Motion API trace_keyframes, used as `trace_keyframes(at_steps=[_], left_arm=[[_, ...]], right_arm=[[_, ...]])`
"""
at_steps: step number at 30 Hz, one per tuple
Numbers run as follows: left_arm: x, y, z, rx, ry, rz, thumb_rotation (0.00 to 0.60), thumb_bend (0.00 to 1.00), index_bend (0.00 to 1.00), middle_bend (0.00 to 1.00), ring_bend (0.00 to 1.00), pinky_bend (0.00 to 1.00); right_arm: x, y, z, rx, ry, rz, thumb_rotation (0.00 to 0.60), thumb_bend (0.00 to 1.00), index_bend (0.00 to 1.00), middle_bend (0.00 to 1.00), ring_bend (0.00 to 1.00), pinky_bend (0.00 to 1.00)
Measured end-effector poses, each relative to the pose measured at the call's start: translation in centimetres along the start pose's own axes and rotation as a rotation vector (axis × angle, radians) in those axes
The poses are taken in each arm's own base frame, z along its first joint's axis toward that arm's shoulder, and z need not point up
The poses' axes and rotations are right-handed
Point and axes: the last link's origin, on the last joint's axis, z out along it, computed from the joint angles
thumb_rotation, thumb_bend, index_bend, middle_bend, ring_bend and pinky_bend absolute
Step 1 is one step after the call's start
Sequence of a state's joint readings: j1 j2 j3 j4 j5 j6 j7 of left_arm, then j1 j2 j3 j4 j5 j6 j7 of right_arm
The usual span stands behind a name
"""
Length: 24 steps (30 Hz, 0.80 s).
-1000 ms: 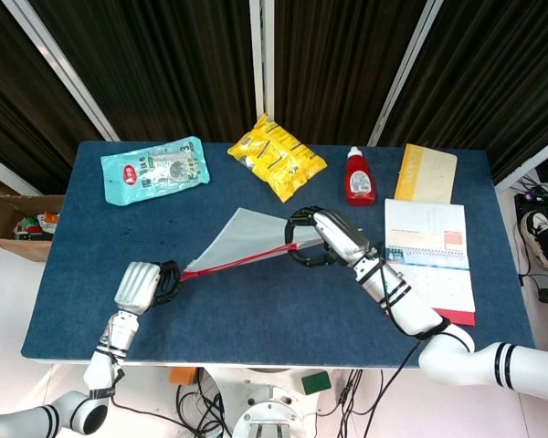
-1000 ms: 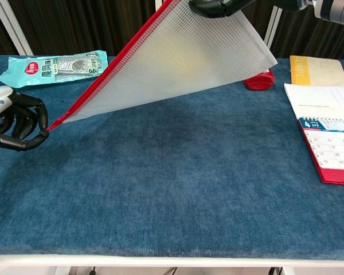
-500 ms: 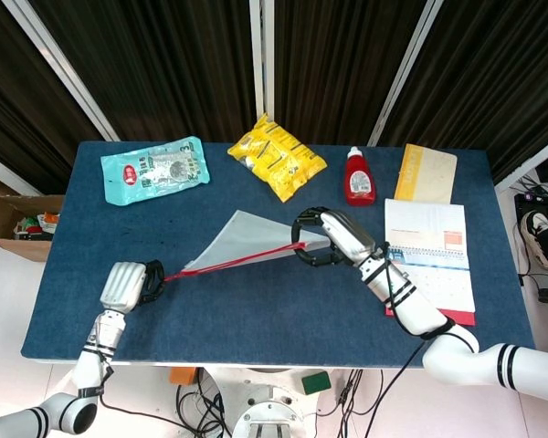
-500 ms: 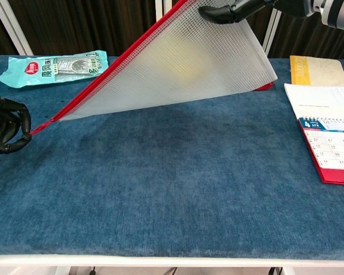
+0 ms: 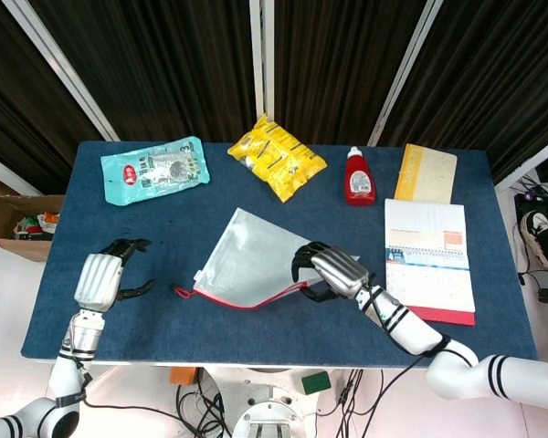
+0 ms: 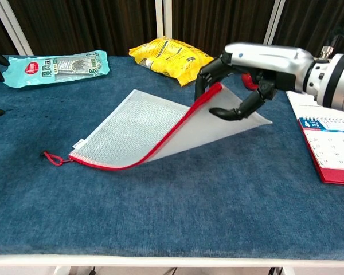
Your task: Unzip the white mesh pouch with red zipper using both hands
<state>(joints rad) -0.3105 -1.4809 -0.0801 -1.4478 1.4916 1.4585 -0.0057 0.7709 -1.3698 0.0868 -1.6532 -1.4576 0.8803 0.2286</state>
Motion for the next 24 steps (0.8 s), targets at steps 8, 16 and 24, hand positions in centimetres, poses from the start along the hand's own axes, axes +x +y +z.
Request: trace_keyframes(at_steps=[8,16,24], left_arm=[[2.4,-1.1,-0.7,0.033,-0.007,0.044,0.516,0.11,0.28,0.3,0.21,0.33],[4.2,-3.7,-1.9,0.135,-0.019,0.11,0.6,0.11,0.28,0.3,0.2,0.32],[6.4,-6.4,-4.1,0.207,-0.026,0.221,0.6,0.11,0.29,0.3,0.2,0.3]], right_arm=[[-0.2,3.0,-4.0,-0.228,-0.247,-0.117,0.6,0.0,0.0,0.0,0.0,0.0],[1.1,3.9,-8.5,-0.331,-0.194,-0.123,0.6,0.01,0.0,0.06,0.0,0.01],[4.3,5.9,-13.9,-0.395,0.209,-0.187,0.6,0.25,0.05,0.2,0.03,0.13]])
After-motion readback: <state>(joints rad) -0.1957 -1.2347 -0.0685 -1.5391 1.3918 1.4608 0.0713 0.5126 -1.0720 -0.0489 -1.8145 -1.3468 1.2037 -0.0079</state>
